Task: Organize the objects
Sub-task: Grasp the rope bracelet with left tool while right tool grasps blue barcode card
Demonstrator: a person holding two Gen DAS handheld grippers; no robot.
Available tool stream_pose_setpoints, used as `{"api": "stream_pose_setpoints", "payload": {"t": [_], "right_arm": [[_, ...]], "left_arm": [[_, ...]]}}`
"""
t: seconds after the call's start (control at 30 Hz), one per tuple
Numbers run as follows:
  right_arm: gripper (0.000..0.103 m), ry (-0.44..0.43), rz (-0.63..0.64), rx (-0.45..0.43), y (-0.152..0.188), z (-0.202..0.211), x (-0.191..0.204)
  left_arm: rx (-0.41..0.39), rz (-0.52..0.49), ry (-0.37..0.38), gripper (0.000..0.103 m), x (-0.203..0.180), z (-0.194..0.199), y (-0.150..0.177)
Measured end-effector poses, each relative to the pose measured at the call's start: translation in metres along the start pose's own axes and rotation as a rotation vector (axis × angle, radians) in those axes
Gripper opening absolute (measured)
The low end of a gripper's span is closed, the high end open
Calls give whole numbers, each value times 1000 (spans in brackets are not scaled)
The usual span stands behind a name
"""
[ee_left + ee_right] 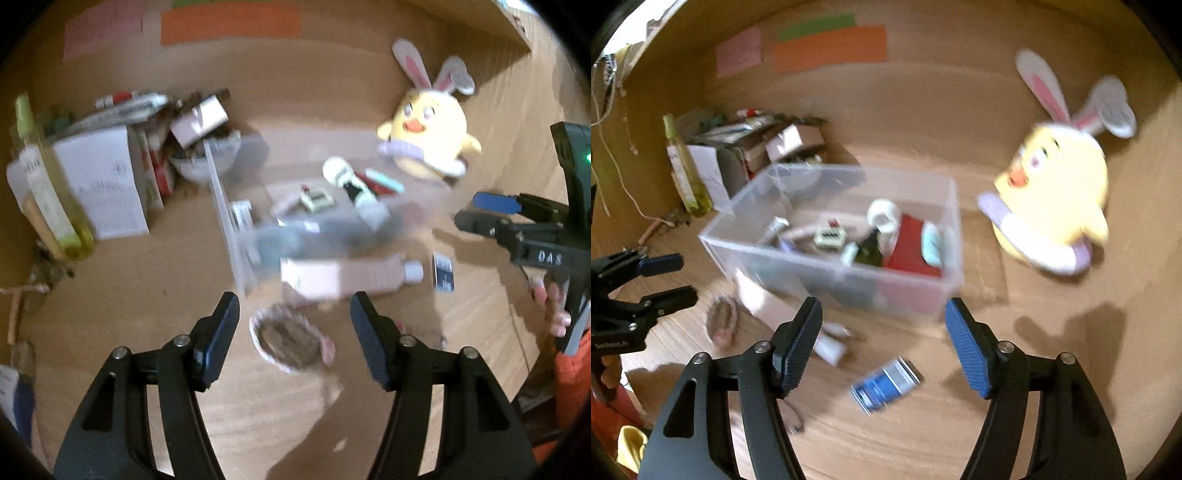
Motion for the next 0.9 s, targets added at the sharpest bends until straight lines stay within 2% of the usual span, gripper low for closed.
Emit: {"api": "stream_pose_setpoints", "payload": {"t": [0.07, 0.13, 0.27, 0.53, 0.7, 0.77, 0.8, 0.83, 0.9], "right_arm": [[66, 3, -23, 32, 16, -3, -9], [66, 1, -45, 64, 30, -9, -16], [66, -16, -82, 104, 50, -18, -25], [66, -38, -53, 137, 64, -28, -17], [65, -22, -21, 159, 63, -41, -13], [65, -16, -18, 162, 59, -45, -13], [65, -16, -20, 160, 58, -46, -13], [64, -12, -18, 155, 57, -47, -13], [53, -6, -10, 143, 55, -47, -12]], "left_arm": [[25, -15, 6, 55, -7, -3, 13], [52, -37, 23, 40, -17, -7, 24], [74, -65, 56, 25, -32, -12, 33], [122, -68, 75, 23, -37, -24, 39], [116, -108, 43, 23, -42, -32, 37], [104, -129, 26, 19, -45, -33, 36], [92, -141, 6, 12, -45, -34, 36], [83, -149, -8, 11, -44, -35, 36], [78, -137, -5, 11, -42, -33, 36]]}}
Point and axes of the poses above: each gripper's, at about its wrist camera, not at the fingertips, and z roughly against the way its jaws point, x to its left, y to its underside, the point moved 8 cm from there along -z, roughly the way its jaws point, and after that the axes turned 12 degrees about -y, right-handed, at the moved point
